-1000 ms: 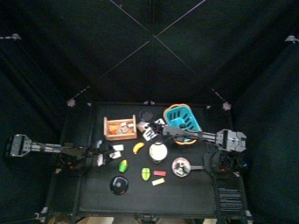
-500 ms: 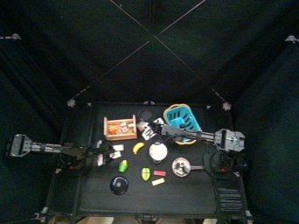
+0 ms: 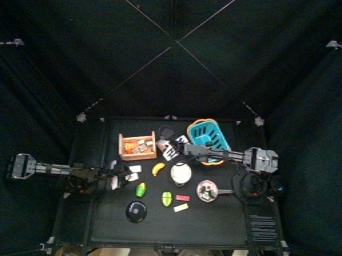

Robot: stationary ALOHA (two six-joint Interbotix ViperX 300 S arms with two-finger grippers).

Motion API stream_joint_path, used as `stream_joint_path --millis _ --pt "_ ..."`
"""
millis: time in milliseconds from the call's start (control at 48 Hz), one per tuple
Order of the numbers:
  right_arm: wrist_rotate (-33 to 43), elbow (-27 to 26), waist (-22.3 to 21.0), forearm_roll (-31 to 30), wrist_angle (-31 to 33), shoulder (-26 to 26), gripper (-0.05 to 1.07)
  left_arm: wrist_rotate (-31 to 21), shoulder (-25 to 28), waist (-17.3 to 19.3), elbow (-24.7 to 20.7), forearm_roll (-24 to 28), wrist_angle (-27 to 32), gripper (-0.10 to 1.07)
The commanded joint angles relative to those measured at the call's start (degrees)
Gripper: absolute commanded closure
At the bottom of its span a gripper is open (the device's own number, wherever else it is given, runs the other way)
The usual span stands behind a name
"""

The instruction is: Grab cleaver

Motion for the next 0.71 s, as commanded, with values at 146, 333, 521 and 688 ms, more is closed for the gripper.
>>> stream_joint_path --millis 146,333,521,688 --pt "0.7 -0.7 -0.4 -1.1 -0.3 -0.9 0.29 0.1 0.1 0.1 -0.7 -0.1 -0.4 0.03" --pt "0.7 -0.7 -0.4 -1.2 -0.2 -0.6 0.41 0.1 0.1 0.1 -0.7 -0.1 -0.4 0.03" --pt "0.8 -0.8 -0.2 -1.7 -0.1 -0.7 0.48 0.1 0.1 0.0 -0.6 -0.1 -0.4 0.03" --pt "0.8 -0.7 -0.1 -2.1 -0.1 -0.6 0.55 0.1 0.1 0.1 -0.7 -0.1 -0.4 0.03"
